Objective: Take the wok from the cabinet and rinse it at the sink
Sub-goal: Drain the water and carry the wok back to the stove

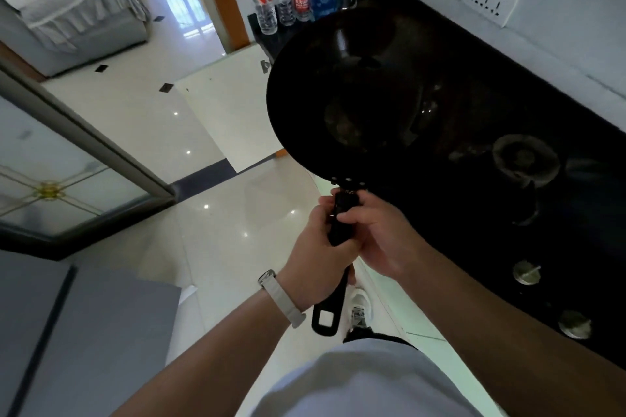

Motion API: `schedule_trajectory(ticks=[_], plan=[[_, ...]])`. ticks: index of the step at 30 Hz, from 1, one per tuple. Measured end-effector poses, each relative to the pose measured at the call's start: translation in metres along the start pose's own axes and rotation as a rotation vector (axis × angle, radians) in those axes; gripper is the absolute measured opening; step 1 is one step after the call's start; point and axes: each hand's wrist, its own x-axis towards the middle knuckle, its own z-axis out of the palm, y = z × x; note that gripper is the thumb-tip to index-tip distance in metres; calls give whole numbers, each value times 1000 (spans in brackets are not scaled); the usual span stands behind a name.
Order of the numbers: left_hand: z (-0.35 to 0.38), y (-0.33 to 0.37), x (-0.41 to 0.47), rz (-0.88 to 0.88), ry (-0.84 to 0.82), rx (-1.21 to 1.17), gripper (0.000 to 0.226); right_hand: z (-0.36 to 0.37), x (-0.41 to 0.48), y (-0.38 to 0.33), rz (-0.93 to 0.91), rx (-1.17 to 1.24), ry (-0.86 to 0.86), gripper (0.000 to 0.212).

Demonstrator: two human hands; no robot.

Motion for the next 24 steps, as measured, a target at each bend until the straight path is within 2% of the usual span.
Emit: schedule_trajectory(ticks=[10,15,24], plan=[[-4,47,104,7,1,21,39,-8,79,-84,9,-23,-25,40],[-12,66,147,26,-34,5,39,-6,108,-112,-26,-3,-1,32],[-58,81,236,51,-198,32,44,11,183,-140,-104,45,135,35]])
